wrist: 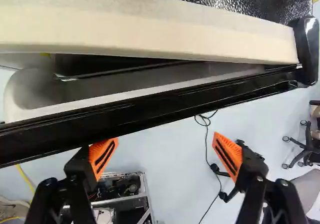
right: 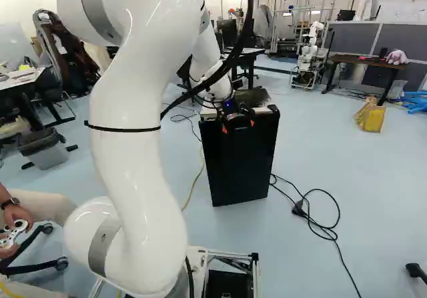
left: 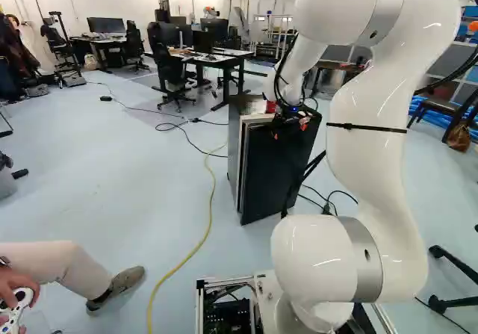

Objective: Grab a drink from the fridge

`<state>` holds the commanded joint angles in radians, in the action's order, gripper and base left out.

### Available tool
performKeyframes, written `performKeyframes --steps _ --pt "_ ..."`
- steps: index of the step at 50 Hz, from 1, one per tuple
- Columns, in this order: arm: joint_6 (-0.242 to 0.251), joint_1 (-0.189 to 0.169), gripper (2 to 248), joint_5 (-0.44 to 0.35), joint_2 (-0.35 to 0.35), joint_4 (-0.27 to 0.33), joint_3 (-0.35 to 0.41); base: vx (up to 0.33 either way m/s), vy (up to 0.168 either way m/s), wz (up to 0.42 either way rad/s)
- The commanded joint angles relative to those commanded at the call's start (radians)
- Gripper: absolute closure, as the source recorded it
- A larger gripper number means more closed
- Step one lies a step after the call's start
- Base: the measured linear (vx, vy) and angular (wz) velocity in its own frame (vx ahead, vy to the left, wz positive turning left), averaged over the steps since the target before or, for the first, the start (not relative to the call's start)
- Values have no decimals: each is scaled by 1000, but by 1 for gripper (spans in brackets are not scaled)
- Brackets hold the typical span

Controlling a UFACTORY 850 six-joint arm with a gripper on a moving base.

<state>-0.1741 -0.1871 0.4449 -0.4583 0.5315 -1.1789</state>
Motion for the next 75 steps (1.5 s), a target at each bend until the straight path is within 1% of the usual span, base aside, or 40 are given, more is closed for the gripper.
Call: performKeyframes --steps 25,61,75 --pt "0 11 3 0 -33 0 -46 0 0 0" --pt "0 12 3 0 -36 0 -50 0 0 0" --pt "0 14 3 0 -47 0 -65 0 0 0"
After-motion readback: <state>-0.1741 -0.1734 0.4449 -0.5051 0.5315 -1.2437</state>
